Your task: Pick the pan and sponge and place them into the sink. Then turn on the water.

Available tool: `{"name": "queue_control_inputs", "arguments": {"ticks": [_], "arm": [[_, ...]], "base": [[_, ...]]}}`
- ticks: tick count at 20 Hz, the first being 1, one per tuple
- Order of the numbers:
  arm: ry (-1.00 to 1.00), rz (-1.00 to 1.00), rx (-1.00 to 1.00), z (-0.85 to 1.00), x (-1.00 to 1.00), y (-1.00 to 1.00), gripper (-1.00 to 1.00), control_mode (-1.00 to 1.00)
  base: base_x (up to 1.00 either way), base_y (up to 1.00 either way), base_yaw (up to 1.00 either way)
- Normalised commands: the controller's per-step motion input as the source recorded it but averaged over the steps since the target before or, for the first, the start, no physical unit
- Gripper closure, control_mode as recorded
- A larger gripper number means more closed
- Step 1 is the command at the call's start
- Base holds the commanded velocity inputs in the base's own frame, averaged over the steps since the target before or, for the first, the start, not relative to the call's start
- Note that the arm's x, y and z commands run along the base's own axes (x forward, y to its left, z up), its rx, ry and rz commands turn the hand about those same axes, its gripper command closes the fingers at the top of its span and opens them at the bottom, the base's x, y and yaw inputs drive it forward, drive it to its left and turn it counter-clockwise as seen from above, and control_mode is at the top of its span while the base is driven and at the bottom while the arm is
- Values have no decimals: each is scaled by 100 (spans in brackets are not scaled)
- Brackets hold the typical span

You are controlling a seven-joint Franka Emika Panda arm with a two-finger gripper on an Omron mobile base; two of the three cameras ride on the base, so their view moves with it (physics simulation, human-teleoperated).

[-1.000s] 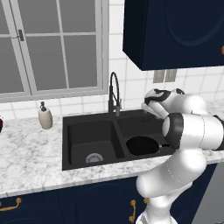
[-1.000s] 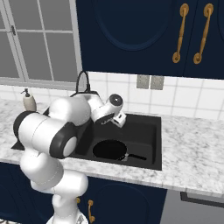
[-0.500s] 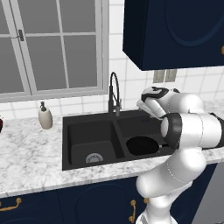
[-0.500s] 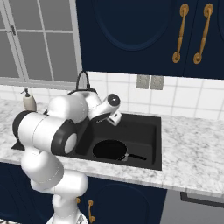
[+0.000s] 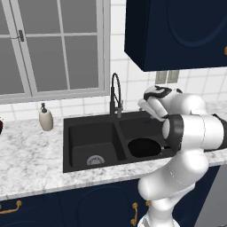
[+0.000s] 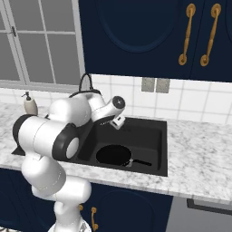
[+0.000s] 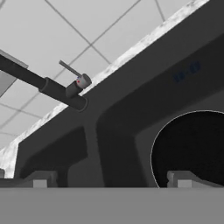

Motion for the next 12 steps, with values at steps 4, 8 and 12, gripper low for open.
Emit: {"name": "queue_control_inputs", "arguments": {"ticks": [4, 8, 12], "arm": [[0, 0, 8, 0, 13, 6, -100, -100], [0, 0, 6, 0, 18, 12, -100, -100], [-6, 0, 3, 0, 20, 11, -100, -100]], "base": [[0, 0, 0], [0, 0, 0], [0, 0, 0]]}}
